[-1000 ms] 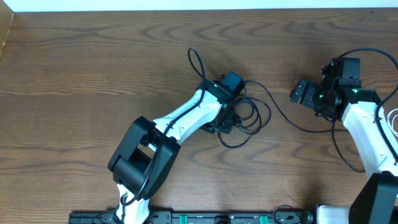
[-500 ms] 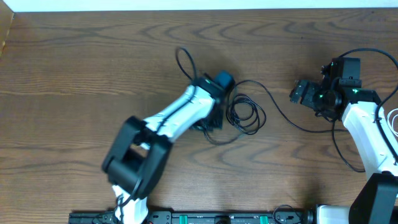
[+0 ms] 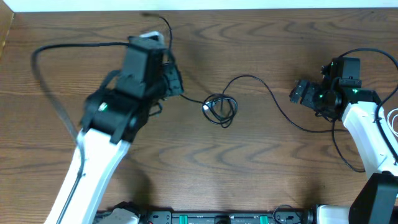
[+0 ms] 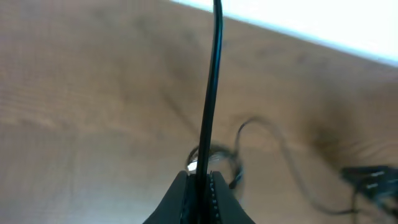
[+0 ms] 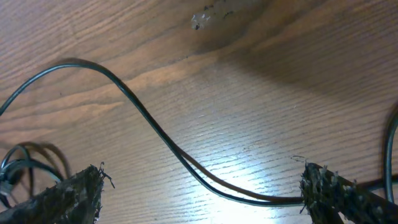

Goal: Untangle cables

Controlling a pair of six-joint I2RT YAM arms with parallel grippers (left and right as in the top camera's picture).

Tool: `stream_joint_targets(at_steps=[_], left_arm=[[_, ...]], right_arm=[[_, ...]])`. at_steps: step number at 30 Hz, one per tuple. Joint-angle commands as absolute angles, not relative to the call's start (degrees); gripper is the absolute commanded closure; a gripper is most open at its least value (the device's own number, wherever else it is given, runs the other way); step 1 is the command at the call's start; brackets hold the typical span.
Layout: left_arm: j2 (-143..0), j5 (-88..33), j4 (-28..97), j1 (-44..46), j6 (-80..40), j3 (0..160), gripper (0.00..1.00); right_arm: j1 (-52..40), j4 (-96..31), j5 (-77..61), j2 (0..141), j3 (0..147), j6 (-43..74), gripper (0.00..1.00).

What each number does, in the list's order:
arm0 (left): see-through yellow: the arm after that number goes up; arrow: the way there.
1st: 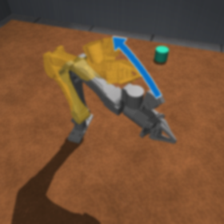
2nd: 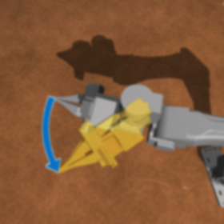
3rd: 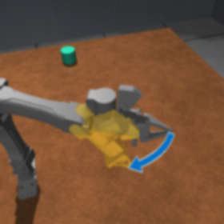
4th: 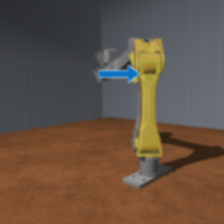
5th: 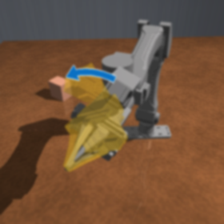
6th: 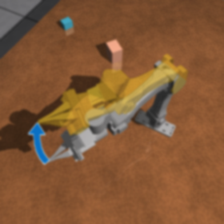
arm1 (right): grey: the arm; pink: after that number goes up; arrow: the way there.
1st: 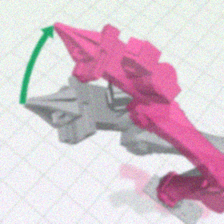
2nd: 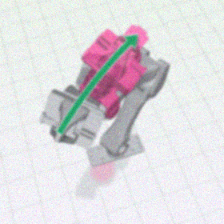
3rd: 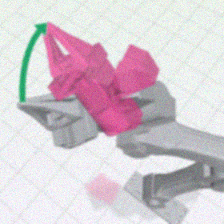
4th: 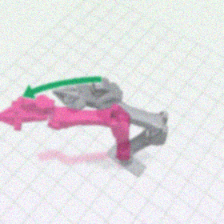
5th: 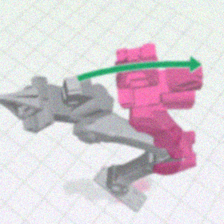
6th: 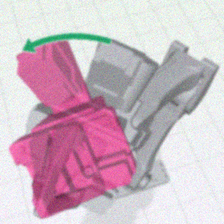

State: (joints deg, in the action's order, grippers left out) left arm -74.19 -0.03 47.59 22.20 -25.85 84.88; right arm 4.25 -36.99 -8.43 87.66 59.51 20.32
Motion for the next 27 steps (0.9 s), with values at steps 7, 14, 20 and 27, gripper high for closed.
stream_joint_targets(at_steps=[7,14,20,27], left_arm=[[-69.0,0.7,46.7,21.9,-25.3,85.5,0.93],[-78.0,-0.8,59.7,21.9,-25.6,85.5,0.93],[-90.3,-10.0,66.1,21.9,-25.5,85.5,0.93],[-103.0,-9.8,67.7,21.9,-22.4,85.5,0.92]], right_arm=[[4.0,-38.5,-24.3,87.4,59.3,23.7,0.01],[2.4,-37.5,-32.1,87.4,59.3,23.7,0.01],[-2.0,-37.0,-32.1,87.4,59.3,23.7,0.01],[-9.0,-35.4,-24.5,87.4,59.3,23.5,0.32]])
